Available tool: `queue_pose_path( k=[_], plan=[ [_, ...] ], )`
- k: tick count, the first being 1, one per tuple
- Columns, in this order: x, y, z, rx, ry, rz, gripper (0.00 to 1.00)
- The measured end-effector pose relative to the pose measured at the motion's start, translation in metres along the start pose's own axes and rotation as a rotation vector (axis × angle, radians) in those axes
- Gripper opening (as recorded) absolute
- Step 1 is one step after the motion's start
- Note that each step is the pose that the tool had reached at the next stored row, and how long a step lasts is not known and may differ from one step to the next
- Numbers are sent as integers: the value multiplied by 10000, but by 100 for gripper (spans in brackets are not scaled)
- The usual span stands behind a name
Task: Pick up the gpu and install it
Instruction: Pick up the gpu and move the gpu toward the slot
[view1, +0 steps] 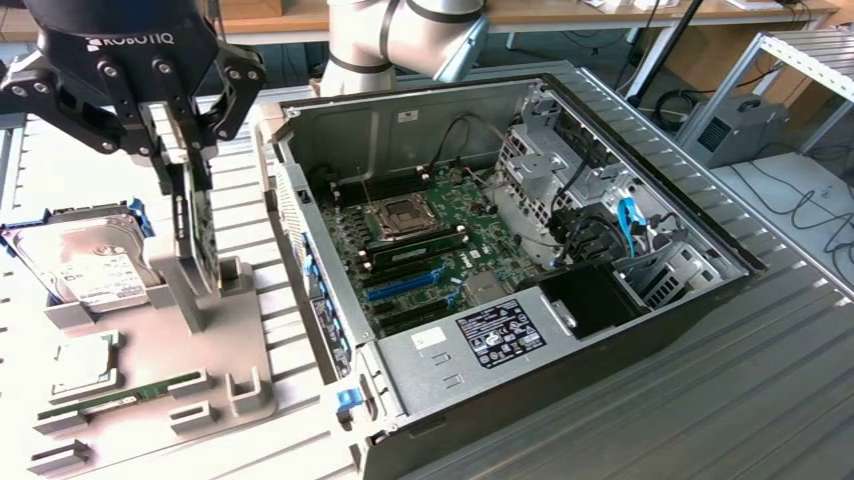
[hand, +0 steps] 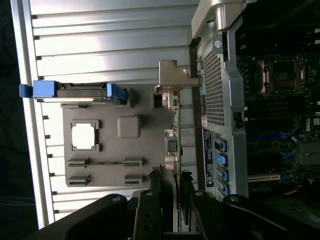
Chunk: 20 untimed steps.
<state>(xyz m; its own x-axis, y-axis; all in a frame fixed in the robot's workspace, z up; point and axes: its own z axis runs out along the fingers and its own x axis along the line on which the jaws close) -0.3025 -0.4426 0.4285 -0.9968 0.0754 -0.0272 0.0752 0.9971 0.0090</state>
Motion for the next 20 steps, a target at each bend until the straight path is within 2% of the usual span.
queue_pose_path(
  k=[12,20],
  plan=[
    [-34,3,1,36,-3,-1,27],
    [-56,4,2,85,-7,-2,27]
  ],
)
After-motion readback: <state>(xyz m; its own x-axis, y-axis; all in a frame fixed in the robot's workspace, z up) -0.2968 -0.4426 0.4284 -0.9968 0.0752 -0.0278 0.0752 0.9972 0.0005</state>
